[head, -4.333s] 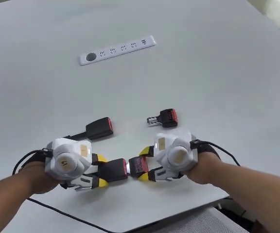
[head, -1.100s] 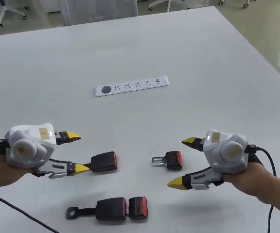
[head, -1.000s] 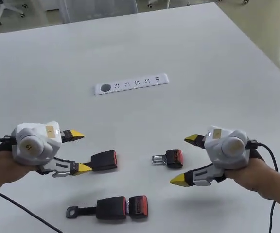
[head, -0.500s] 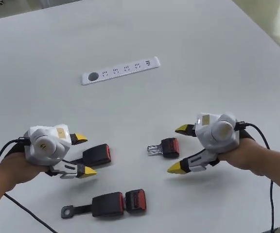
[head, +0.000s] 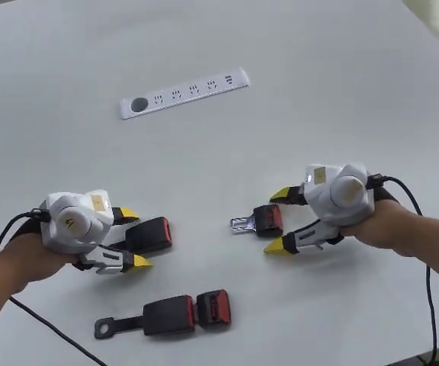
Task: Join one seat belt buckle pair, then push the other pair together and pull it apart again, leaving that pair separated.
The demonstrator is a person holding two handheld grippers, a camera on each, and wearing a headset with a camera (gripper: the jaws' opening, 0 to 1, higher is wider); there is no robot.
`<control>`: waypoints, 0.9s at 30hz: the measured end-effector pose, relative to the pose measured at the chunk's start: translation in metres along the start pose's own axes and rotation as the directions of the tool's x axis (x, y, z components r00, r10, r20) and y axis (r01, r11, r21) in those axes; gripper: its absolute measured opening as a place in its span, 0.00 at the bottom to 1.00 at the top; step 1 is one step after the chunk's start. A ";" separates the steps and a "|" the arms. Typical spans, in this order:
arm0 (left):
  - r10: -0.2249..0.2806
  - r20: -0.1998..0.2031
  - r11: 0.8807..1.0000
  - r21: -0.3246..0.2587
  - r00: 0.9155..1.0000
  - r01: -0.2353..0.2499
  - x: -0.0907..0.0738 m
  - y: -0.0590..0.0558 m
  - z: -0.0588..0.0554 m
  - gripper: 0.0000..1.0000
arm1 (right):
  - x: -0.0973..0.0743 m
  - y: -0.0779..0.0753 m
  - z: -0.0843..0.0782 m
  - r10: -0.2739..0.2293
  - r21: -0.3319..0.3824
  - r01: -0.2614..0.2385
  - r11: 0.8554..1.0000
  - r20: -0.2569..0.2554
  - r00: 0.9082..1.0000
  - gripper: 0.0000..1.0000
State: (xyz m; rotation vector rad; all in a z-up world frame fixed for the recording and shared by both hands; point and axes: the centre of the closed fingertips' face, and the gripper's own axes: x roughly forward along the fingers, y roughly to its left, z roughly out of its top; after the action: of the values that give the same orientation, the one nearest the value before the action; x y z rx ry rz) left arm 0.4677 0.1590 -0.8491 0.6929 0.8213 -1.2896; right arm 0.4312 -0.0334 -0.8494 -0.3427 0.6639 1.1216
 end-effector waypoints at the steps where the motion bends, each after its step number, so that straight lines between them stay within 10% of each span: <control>1: -0.010 0.001 1.000 0.005 1.000 0.010 0.000 -0.002 0.000 0.53 | 0.000 0.000 0.000 0.004 -0.018 -0.004 1.000 -0.002 1.000 0.55; 11: -0.054 -0.023 0.996 0.073 0.998 0.056 0.003 -0.002 0.005 0.37 | -0.004 -0.002 -0.002 0.011 -0.039 -0.012 0.999 -0.004 1.000 0.36; 27: -0.114 -0.088 0.973 0.193 0.990 0.129 0.005 -0.006 0.006 0.34 | -0.005 0.002 0.002 0.066 -0.076 -0.063 0.995 0.041 0.997 0.34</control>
State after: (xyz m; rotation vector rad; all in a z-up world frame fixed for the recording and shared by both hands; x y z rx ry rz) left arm 0.4629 0.1499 -0.8500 0.8661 0.8142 -1.4774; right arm 0.4291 -0.0352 -0.8442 -0.3610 0.5991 1.2144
